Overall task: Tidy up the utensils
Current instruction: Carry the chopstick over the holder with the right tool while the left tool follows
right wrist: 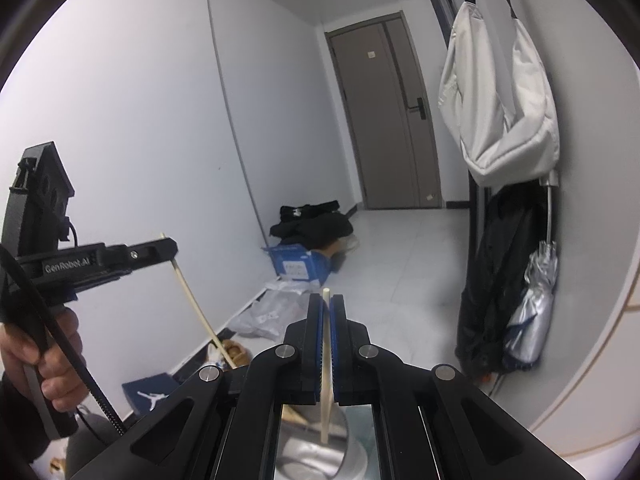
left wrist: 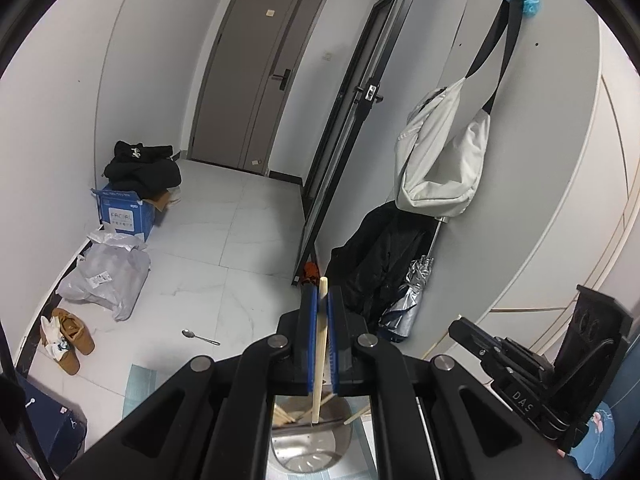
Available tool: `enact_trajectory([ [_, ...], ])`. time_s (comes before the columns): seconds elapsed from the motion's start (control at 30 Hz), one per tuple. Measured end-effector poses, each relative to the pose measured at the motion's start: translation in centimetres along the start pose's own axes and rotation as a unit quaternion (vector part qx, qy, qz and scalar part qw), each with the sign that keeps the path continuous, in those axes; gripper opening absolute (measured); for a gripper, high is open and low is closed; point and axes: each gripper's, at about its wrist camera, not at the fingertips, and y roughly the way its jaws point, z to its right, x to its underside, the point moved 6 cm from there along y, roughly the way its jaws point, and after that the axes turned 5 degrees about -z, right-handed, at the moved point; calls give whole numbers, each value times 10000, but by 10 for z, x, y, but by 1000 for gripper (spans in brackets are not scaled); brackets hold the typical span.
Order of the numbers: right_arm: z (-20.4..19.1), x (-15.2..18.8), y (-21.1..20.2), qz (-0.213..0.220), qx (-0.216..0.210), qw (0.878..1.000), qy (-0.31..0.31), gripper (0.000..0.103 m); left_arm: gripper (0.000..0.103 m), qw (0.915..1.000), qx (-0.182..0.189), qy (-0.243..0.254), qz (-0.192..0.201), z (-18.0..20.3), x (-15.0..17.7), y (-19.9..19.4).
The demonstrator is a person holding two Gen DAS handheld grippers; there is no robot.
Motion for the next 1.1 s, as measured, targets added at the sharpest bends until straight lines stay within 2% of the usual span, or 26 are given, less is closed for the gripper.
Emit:
enact_trajectory([
  [0.2, 6, -3, 25, -33, 97, 9998, -141, 3, 1, 9997, 71, -82, -205, -8, 0, 26],
  [0.6, 9, 24, 53, -186, 135, 9995, -222, 3, 1, 9986, 49, -23, -533, -19, 12, 57],
  [0.9, 7, 49, 60, -323, 188, 9985, -398, 3, 2, 9927, 98, 782, -916, -7, 28, 66],
  [1.1, 12, 63, 65, -431, 79, 9988, -204, 3, 2, 9899, 75, 838, -1145, -8, 37, 69],
])
